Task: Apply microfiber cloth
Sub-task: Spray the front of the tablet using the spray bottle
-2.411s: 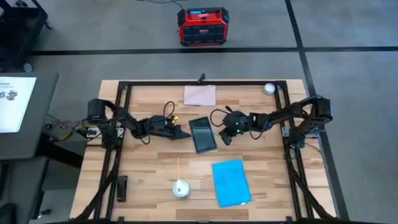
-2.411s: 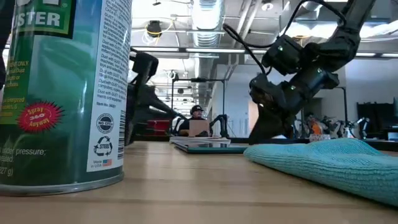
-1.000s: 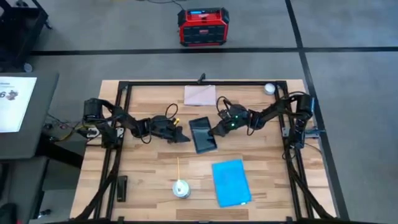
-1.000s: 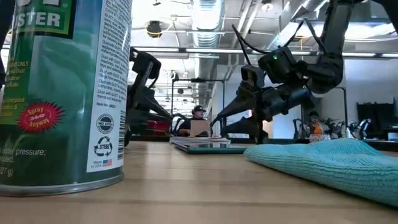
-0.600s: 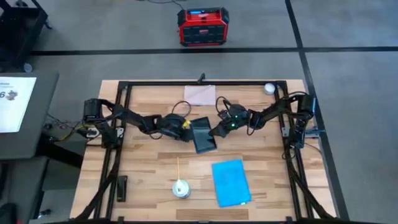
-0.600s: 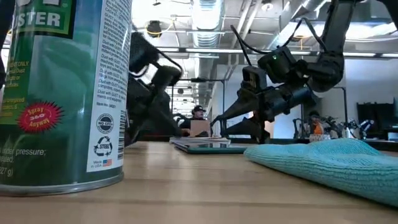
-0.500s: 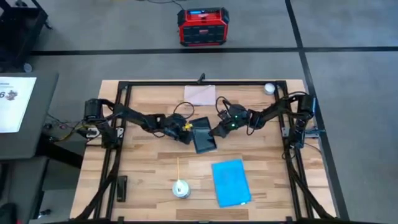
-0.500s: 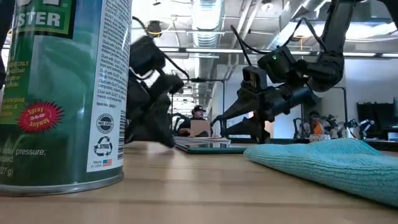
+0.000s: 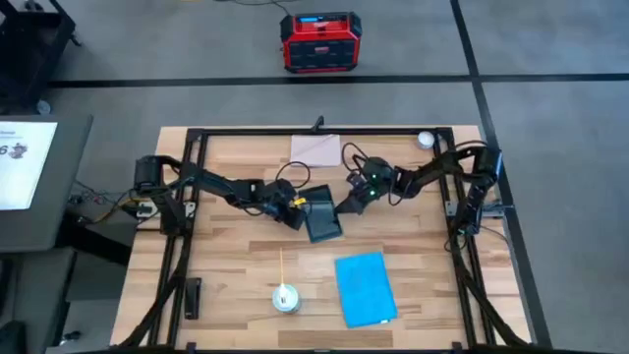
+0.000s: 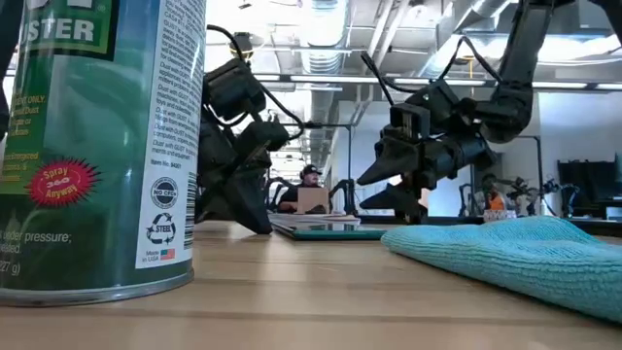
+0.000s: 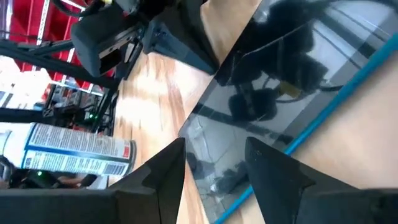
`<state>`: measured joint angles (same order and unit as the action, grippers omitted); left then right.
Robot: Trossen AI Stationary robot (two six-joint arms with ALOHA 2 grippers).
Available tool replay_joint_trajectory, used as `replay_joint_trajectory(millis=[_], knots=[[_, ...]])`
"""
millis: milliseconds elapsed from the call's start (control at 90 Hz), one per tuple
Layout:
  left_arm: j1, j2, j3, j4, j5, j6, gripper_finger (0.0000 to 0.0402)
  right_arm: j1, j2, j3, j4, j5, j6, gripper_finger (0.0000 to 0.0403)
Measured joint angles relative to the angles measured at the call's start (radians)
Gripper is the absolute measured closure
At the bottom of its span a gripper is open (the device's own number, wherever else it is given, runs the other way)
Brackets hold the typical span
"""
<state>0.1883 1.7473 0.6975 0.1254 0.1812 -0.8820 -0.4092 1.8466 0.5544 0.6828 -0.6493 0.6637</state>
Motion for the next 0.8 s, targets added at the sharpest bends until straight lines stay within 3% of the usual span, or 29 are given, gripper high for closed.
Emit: replay_joint_trajectory(millis=[433, 800], knots=[[0.004, 0.001, -0.001, 0.052, -0.051, -0.002, 0.0401, 0.005, -0.007, 0.007, -0.138, 0.288, -0.175, 0.0249], [0.005, 0.001, 0.000, 0.062, -0.060, -0.004, 0.0401, 0.077, -0.007, 0.058, -0.274, 0.368, -0.153, 0.0249]])
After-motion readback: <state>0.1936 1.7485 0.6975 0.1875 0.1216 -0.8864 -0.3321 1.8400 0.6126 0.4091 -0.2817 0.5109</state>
